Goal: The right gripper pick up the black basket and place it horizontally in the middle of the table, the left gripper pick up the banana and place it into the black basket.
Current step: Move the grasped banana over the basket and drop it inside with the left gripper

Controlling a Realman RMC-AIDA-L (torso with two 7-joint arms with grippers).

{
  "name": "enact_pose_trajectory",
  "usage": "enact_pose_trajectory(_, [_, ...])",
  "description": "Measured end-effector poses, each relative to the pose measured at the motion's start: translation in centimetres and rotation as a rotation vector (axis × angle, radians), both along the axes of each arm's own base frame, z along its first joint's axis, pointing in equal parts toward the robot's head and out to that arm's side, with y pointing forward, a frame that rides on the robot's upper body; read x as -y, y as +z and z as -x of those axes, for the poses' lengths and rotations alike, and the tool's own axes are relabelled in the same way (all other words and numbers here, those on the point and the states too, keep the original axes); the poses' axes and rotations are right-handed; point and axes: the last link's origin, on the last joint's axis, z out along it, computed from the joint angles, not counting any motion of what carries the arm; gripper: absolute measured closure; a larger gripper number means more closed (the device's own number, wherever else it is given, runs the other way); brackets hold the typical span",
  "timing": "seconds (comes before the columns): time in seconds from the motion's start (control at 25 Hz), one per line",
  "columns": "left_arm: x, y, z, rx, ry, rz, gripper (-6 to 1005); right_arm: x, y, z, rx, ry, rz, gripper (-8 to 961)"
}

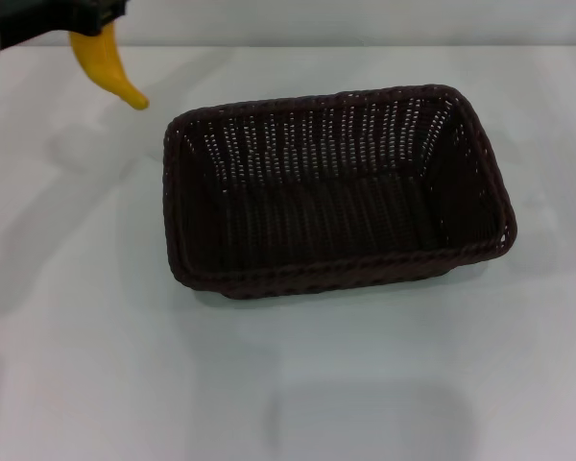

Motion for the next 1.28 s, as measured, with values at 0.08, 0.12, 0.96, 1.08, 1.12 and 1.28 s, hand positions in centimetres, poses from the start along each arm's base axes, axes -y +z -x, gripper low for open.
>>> enact_pose_trajectory(0.08, [0.4,-1.0,-0.8,-0.006,-0.075,0.056,471,0.0,0.0,0.0,-0.001,0.002,0.000,214])
enact_pose_trajectory(0.12, [0.4,-1.0,-0.8,-0.006,-0.075,0.056,470,0.0,0.0,0.0,-0.001,0.004,0.000,214])
enact_pose_trajectory(0.96, [3.4,-6.9,-3.6,0.130,-0.368,0.384,459,0.0,-0.3,0.7,0.008,0.039,0.008,215])
enact_pose_trajectory(1.08, [3.7,-7.2,-3.2,0.134,-0.373,0.408,458,0.0,-0.4,0.7,0.006,0.043,0.009,215])
enact_pose_trajectory(1.12, [3.7,-7.2,-3.2,0.136,-0.372,0.412,457,0.0,-0.4,0.7,0.006,0.043,0.010,215])
enact_pose_trajectory(1.28, [3.8,-7.5,-2.9,0.165,-0.375,0.424,455,0.1,-0.5,0.7,0.006,0.047,0.011,215])
